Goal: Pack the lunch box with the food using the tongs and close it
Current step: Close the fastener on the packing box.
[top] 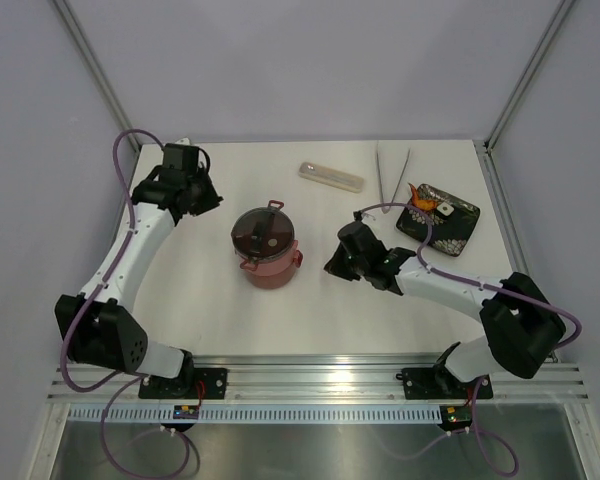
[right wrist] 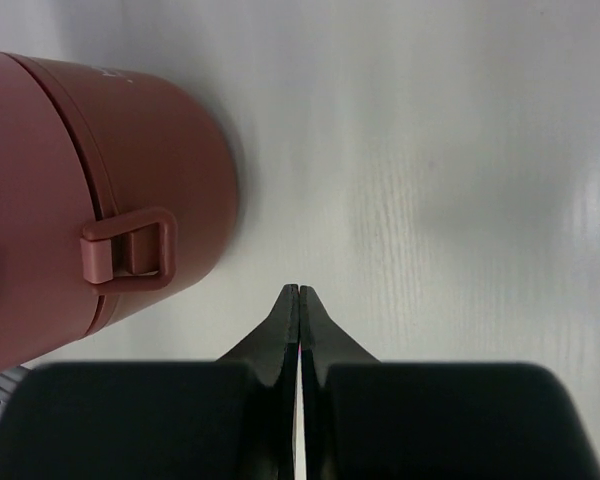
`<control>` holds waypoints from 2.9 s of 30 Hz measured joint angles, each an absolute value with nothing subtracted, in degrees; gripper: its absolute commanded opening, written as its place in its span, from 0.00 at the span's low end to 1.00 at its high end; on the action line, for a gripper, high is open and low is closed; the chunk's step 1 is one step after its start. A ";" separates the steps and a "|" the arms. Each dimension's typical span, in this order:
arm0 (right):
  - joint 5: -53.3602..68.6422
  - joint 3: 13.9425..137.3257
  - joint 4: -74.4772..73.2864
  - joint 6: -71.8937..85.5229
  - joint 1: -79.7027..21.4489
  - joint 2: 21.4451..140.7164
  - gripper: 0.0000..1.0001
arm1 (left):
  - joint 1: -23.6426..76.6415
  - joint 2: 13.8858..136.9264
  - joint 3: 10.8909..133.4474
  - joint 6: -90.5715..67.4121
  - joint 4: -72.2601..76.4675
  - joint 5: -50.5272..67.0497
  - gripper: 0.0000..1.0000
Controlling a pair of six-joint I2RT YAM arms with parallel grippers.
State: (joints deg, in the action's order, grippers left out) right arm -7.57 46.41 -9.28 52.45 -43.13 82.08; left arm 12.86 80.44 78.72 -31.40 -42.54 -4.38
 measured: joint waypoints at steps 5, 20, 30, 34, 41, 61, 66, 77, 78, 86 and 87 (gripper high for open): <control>-6.37 49.21 -8.99 51.75 -44.18 84.14 0.00 | 9.89 85.97 76.75 -34.35 -40.10 -2.63 0.00; -2.42 60.47 -8.91 49.50 -46.76 96.66 0.00 | 10.83 97.62 72.58 -38.15 -31.62 5.02 0.00; -3.22 61.34 -11.90 46.87 -46.59 98.70 0.00 | 14.98 94.78 64.16 -41.80 -26.72 4.54 0.00; -4.34 56.82 -12.27 46.89 -45.32 93.17 0.00 | 15.84 92.82 61.25 -42.98 -26.85 4.51 0.00; -8.47 53.08 -16.91 47.03 -43.86 84.99 0.00 | 15.94 90.13 58.92 -45.10 -26.87 4.19 0.00; -7.99 63.66 -15.84 45.80 -51.16 97.82 0.00 | 15.51 88.92 56.84 -46.87 -25.71 3.05 0.00; -8.19 56.90 -12.23 46.44 -50.59 91.13 0.00 | 15.92 88.86 56.55 -47.05 -25.58 3.05 0.00; -9.58 47.44 -15.79 49.21 -49.74 82.76 0.00 | 13.52 84.31 56.47 -47.03 -29.95 -1.19 0.00; -9.61 47.20 -16.36 49.34 -49.76 81.93 0.00 | 12.25 82.91 56.47 -47.05 -30.70 -1.85 0.00; -9.45 50.19 -16.82 49.30 -53.43 82.61 0.00 | 4.73 77.58 56.42 -47.05 -33.93 -4.80 0.00; -9.37 50.94 -16.73 49.30 -54.00 83.37 0.00 | 4.69 77.58 56.03 -47.07 -33.89 -4.89 0.00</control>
